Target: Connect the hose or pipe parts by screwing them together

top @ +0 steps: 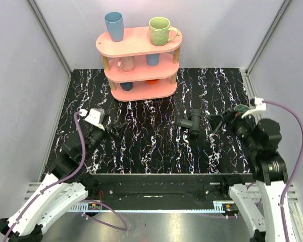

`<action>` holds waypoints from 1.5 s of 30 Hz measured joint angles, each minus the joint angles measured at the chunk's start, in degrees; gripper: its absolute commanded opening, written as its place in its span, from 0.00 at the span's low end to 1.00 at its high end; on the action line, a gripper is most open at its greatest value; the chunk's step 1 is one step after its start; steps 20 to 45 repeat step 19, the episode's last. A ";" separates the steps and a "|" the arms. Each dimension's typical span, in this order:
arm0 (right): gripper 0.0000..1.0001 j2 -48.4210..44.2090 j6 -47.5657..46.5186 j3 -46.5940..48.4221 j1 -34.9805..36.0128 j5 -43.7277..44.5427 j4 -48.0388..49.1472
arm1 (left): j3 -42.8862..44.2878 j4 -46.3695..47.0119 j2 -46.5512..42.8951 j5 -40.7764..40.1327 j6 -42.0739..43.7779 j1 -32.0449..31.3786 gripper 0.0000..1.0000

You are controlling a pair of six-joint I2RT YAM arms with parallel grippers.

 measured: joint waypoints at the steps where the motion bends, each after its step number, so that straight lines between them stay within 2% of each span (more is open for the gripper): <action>1: 1.00 -3.13 0.15 -1.07 0.00 -0.07 0.50 | -0.42 1.11 -1.27 0.46 -0.09 0.00 0.99; 7: 1.00 -10.08 0.63 -4.44 0.00 -0.09 0.96 | -0.85 5.51 -3.02 1.11 -0.33 0.00 0.99; 19: 1.00 -5.66 1.75 -6.01 0.00 -4.39 1.31 | -1.81 7.17 -4.13 0.81 -0.59 0.00 0.99; 45: 1.00 -5.66 1.75 -6.01 0.00 -4.39 1.31 | -1.81 7.17 -4.13 0.81 -0.59 0.00 0.99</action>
